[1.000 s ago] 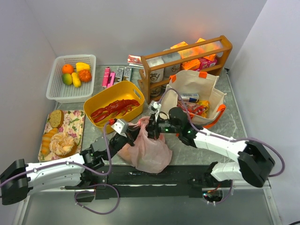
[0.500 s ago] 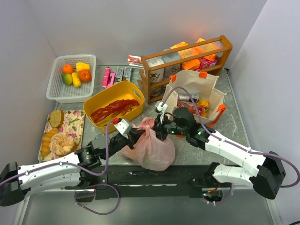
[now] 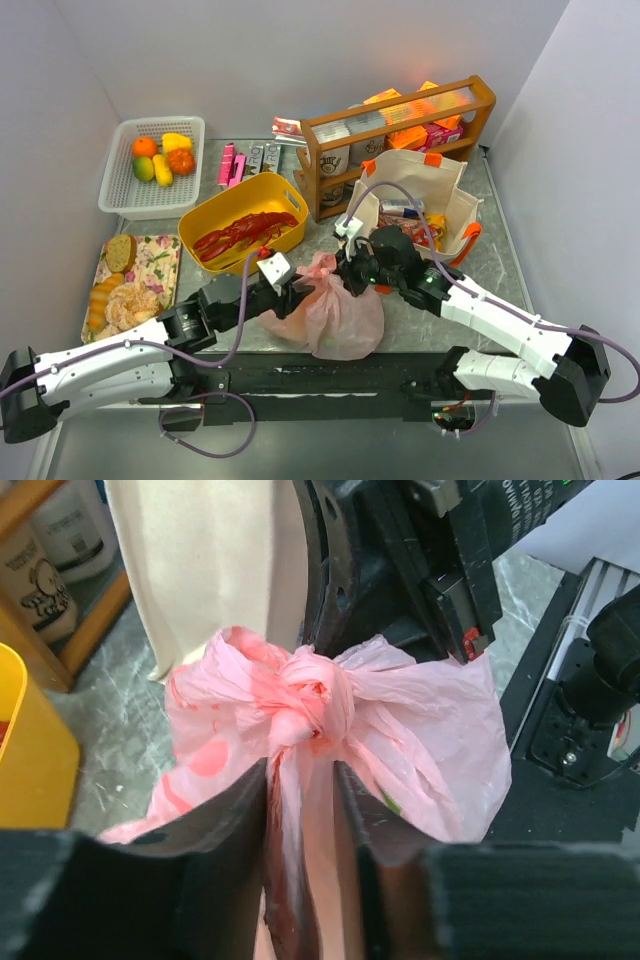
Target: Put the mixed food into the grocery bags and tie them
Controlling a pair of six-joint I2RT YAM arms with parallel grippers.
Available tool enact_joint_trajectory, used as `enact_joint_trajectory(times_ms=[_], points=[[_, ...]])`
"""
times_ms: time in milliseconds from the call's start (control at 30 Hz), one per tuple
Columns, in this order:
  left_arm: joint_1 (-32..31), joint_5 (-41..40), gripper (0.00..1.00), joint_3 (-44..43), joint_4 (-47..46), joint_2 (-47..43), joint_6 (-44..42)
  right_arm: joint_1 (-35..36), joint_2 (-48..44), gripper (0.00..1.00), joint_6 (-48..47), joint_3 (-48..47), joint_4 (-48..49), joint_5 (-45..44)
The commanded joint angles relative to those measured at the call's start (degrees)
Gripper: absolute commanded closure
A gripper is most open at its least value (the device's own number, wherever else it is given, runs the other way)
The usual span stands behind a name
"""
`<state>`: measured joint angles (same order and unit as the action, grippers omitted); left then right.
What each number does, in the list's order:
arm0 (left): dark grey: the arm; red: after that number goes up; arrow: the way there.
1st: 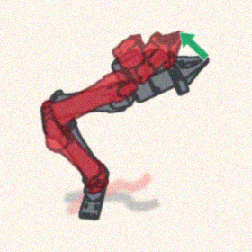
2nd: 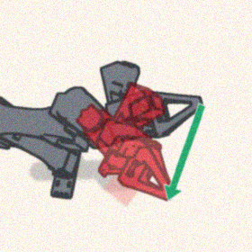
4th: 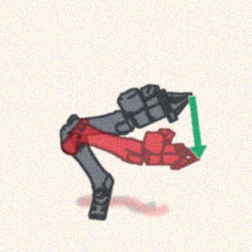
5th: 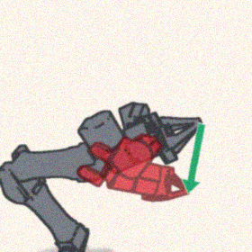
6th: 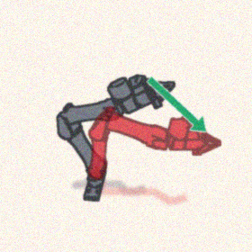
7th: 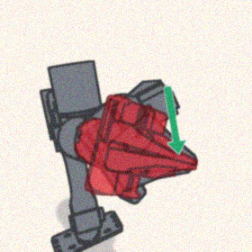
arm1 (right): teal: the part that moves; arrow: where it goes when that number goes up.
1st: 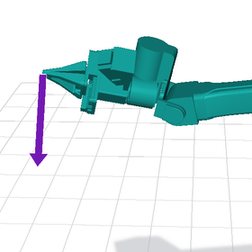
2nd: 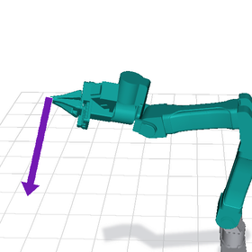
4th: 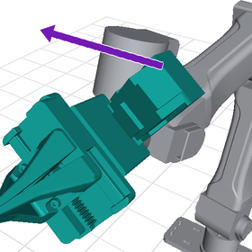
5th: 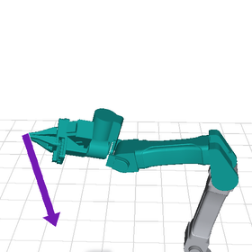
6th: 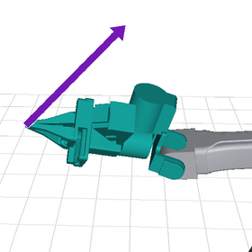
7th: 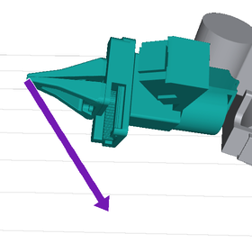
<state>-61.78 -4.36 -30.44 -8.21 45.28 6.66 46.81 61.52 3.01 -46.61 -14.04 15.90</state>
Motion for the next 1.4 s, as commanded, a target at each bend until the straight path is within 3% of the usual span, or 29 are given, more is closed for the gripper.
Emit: enact_joint_trajectory(times_ms=[0, 67, 133, 233, 333, 433, 700, 867, 1167, 1367], points=[[1.83, 3.92, 0.63, -3.75, 0.91, 1.57, -0.85, -0.75, -1.75, 1.00, -1.77, -1.03, 0.07, -1.40], [2.89, 5.67, 0.64, -4.37, 2.22, 1.57, -1.47, -0.66, -2.01, 1.00, -2.56, -1.20, -1.07, -3.14], [3.50, 6.03, 0.75, -4.98, 2.84, 1.39, -1.73, -0.66, -2.45, 1.00, -2.57, -1.47, -2.04, -4.64], [4.38, 6.56, 0.79, -4.63, 3.37, 0.43, -1.82, -0.66, -3.51, 1.00, -2.48, -1.73, -3.44, -7.10], [4.47, 5.59, 0.93, -4.28, 4.16, 0.34, -1.12, -0.75, -4.12, 1.00, -4.15, -2.17, -5.11, -10.00], [4.56, 6.03, 0.99, -3.32, 3.11, 0.08, -0.86, -0.75, -4.83, 1.00, -4.41, -1.82, -5.47, -9.92], [4.56, 1.29, 0.99, -1.73, 6.18, -3.26, 1.16, -0.66, -5.35, 1.00, -4.85, -3.14, -9.68, -15.81], [4.65, -1.61, 0.99, -3.05, 10.58, 0.68, 3.19, -0.66, -7.81, 1.00, -6.78, -4.98, -12.32, -21.42], [4.56, -0.03, 0.99, -2.61, 9.70, 1.57, 3.89, -0.05, -12.82, 1.00, -9.51, -3.31, -9.34, -27.59], [4.74, -8.20, 0.99, -3.14, 13.83, -0.80, 6.26, -0.05, -12.92, 1.00, -10.04, -3.40, -9.33, -27.50]])
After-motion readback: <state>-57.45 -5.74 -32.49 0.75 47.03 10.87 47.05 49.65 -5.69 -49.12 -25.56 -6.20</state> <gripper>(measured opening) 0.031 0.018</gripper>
